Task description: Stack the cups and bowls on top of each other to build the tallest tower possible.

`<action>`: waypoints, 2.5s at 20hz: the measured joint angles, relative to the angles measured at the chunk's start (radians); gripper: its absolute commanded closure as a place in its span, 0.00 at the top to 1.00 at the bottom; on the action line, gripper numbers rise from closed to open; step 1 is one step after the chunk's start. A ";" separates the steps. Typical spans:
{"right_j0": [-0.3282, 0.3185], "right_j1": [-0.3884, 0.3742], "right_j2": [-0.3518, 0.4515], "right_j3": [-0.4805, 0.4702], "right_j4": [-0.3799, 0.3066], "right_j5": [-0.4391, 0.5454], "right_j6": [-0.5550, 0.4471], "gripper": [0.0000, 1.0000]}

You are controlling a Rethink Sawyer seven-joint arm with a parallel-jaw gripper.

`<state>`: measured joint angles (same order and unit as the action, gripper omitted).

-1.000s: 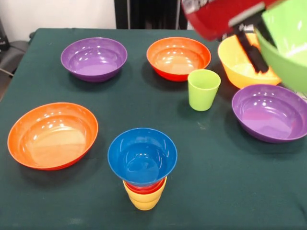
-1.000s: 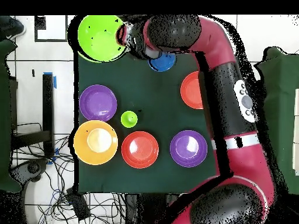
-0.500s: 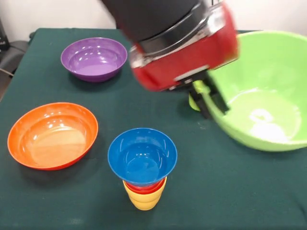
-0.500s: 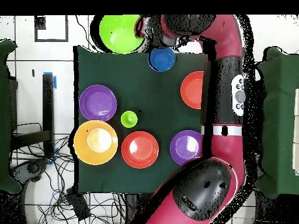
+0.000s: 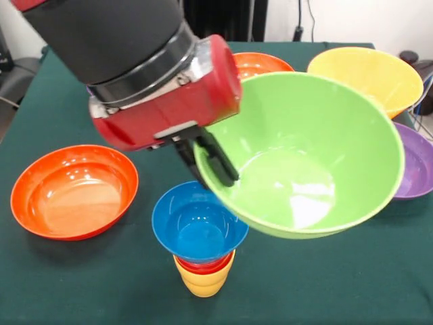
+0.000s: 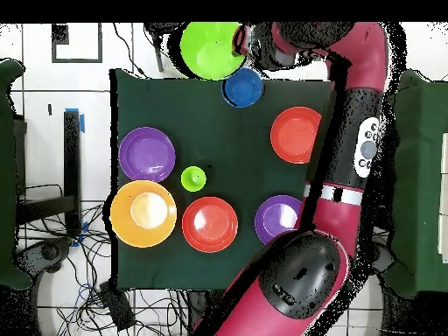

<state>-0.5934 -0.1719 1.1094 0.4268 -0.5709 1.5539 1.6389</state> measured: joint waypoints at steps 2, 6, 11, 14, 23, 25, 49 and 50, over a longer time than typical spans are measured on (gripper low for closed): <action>0.000 0.003 0.013 -0.018 -0.012 0.007 -0.005 0.00; 0.000 0.004 0.038 -0.047 -0.035 0.028 -0.006 0.00; 0.000 0.004 0.056 -0.061 -0.039 0.052 -0.006 0.00; -0.001 0.004 0.073 -0.067 -0.044 0.064 -0.006 0.00; -0.007 0.004 0.084 -0.069 -0.055 0.077 -0.014 0.00; -0.012 0.004 0.088 -0.069 -0.067 0.078 -0.023 0.00; -0.028 0.026 0.150 -0.098 -0.154 0.124 -0.171 0.00; -0.028 0.028 0.150 -0.098 -0.154 0.124 -0.171 0.00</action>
<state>-0.6216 -0.1437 1.2597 0.3287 -0.7253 1.6781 1.4679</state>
